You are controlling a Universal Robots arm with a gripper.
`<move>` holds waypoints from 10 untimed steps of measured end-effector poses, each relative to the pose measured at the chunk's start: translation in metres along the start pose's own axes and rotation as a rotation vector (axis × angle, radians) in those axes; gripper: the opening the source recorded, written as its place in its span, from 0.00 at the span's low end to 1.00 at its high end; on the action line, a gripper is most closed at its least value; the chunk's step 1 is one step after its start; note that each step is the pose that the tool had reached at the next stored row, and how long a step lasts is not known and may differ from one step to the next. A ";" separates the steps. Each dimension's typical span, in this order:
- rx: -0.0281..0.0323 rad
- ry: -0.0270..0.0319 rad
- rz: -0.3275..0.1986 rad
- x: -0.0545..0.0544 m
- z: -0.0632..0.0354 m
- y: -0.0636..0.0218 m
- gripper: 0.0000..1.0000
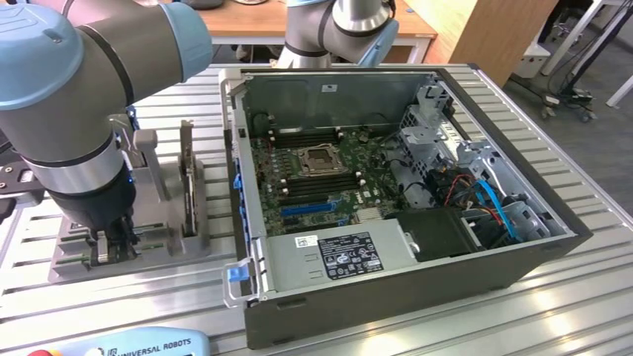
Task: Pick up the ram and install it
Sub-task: 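Pick up the ram and move it above insertion slot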
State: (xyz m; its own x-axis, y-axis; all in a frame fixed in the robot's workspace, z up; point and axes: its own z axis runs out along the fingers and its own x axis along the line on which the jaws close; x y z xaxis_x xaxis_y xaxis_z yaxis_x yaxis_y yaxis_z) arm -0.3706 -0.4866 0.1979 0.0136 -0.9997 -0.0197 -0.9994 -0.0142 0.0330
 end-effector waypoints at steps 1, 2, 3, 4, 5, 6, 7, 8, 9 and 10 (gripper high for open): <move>-0.0001 0.0000 0.000 0.000 0.0000 0.0000 0.30; -0.0001 0.0000 0.000 0.000 0.0000 0.0000 0.30; -0.0001 0.0001 0.000 0.000 0.0000 0.0000 0.30; 0.0001 0.0000 0.000 0.000 0.0001 0.0000 0.30; 0.0001 0.0000 0.000 0.000 0.0001 0.0000 0.30; 0.0001 0.0000 0.000 0.000 0.0001 0.0000 0.30; 0.0000 0.0000 0.000 0.000 0.0001 0.0000 0.30; 0.0001 0.0000 0.000 0.000 0.0001 0.0000 0.30; 0.0000 0.0000 0.000 0.000 0.0001 0.0000 0.30; 0.0000 0.0000 0.000 0.000 0.0001 0.0000 0.30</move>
State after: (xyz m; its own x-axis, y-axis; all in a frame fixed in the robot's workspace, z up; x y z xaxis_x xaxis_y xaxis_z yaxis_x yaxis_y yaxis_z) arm -0.3705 -0.4866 0.1978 0.0136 -0.9997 -0.0197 -0.9994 -0.0143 0.0329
